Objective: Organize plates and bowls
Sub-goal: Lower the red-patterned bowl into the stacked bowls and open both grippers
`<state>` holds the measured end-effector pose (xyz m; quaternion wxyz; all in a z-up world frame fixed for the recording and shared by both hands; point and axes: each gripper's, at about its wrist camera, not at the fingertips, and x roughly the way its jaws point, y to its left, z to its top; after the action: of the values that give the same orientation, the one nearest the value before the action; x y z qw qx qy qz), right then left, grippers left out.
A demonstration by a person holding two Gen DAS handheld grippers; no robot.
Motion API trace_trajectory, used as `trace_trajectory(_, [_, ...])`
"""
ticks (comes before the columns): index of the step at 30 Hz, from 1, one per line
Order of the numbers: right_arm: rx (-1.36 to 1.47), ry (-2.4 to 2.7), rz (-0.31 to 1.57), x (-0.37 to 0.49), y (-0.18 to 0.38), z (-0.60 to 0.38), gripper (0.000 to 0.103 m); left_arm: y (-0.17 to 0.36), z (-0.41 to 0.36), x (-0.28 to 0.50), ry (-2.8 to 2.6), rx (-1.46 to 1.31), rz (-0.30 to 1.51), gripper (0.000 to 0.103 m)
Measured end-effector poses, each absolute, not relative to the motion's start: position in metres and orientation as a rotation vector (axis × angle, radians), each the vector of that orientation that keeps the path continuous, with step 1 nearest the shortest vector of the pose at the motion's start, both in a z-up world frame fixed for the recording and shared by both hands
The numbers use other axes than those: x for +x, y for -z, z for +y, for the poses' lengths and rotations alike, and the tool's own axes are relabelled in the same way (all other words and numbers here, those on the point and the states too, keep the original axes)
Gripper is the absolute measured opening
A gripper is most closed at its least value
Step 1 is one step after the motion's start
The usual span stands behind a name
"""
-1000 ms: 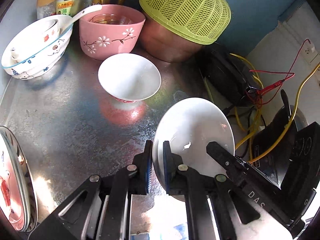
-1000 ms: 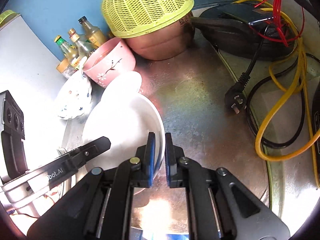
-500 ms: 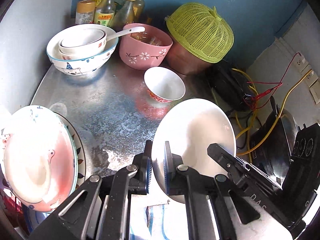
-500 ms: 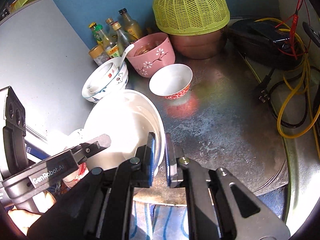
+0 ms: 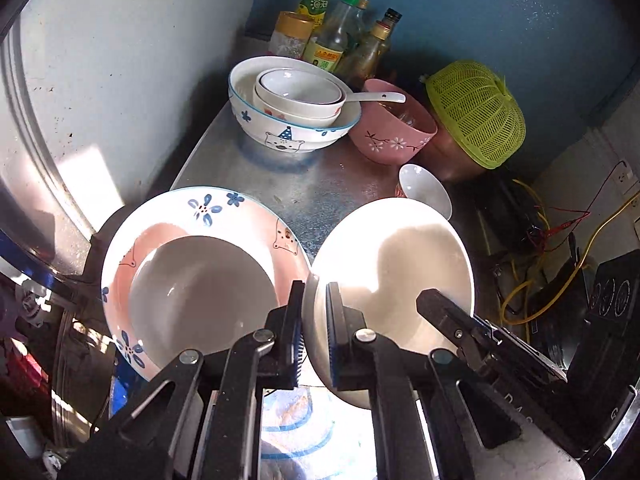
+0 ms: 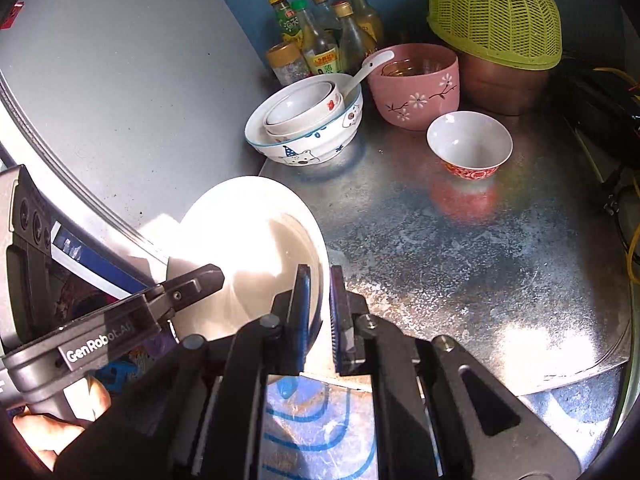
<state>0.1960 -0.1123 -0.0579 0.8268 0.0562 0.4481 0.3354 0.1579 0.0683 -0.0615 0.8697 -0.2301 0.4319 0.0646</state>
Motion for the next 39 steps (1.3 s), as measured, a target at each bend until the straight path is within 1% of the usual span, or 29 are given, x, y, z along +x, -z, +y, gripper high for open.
trace_trajectory(13, [0.046, -0.799, 0.993, 0.175, 0.07, -0.046, 0.009, 0.078, 0.13, 0.124, -0.242, -0.547, 0.905, 0.008])
trace_trajectory(24, [-0.023, -0.79, 1.063, 0.175, 0.097, -0.02, 0.009, 0.109, 0.15, 0.131, -0.278, -0.57, 0.978, 0.008])
trace_trajectory(29, [-0.041, -0.785, 1.052, 0.175, 0.097, -0.017, 0.01, 0.114, 0.152, 0.135, -0.273, -0.579, 0.989, 0.008])
trace_trajectory(32, [-0.056, -0.782, 1.054, 0.175, 0.095, -0.015, 0.012, 0.114, 0.151, 0.137, -0.271, -0.581, 0.995, 0.012])
trace_trajectory(34, [-0.068, -0.776, 1.051, 0.174, 0.096, -0.014, 0.012, 0.113, 0.149, 0.138, -0.259, -0.58, 0.996, 0.022])
trace_trajectory(37, [-0.078, -0.77, 1.048, 0.171, 0.095, -0.013, 0.012, 0.111, 0.146, 0.138, -0.255, -0.58, 0.995, 0.031])
trace_trajectory(39, [-0.095, -0.764, 1.041, 0.169, 0.095, -0.012, 0.012, 0.11, 0.144, 0.137, -0.249, -0.579, 0.995, 0.035])
